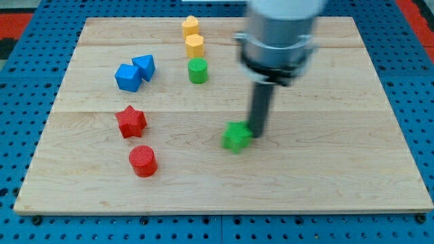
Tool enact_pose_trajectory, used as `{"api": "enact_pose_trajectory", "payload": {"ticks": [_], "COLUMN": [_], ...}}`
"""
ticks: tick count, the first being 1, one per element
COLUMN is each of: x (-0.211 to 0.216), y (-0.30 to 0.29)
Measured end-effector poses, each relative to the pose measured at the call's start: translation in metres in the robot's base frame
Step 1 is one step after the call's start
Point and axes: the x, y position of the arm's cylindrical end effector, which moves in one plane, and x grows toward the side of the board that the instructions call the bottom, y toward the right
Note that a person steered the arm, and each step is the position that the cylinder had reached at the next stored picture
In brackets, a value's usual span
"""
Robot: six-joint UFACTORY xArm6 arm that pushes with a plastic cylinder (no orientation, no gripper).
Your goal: Move the green star towards bottom right
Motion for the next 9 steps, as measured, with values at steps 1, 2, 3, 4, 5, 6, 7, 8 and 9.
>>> {"api": "enact_pose_trajectory", "payload": {"ticks": [1,2,3,4,5,6,7,8,9], "x": [-0.063,-0.029,0.015,0.021,0.039,0.068,0.045,0.048,0.082], "y": [0.013,-0.063,-0.071,-0.008,-0.065,-0.079,-0.022,0.035,0.011]}}
